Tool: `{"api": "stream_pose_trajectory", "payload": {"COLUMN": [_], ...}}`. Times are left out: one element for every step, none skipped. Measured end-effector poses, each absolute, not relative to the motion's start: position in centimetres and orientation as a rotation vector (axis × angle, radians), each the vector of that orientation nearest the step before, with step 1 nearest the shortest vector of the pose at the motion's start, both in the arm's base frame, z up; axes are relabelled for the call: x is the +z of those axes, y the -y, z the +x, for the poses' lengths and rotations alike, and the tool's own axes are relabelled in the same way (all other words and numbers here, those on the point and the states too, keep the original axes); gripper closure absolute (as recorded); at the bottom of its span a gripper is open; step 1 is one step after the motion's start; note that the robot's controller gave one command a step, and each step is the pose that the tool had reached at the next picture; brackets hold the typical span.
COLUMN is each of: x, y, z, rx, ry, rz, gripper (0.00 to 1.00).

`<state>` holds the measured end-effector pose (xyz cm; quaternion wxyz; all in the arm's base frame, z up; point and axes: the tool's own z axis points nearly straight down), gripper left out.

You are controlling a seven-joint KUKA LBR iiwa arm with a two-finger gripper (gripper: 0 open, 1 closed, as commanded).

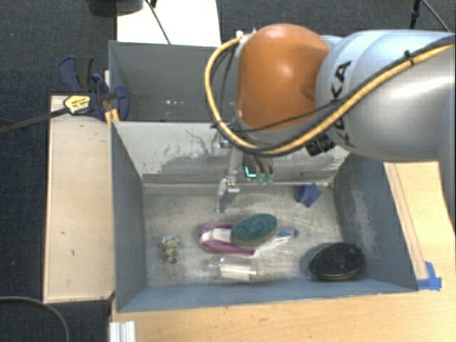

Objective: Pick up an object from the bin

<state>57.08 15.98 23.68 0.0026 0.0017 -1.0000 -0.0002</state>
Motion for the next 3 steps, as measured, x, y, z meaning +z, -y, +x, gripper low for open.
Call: {"api": "stream_pose_trajectory", "payload": {"x": [15.1,7.4,7.5], "y": [-11.5,-10.2,-10.2], "z": [54.8,53.7,54.0], "rx": [0.003,-0.005,-0.008], "ry": [3.13,3.141,3.152], "rz": [0.195,-0.129,-0.132], "gripper": [0.0,0.0,1.0]}}
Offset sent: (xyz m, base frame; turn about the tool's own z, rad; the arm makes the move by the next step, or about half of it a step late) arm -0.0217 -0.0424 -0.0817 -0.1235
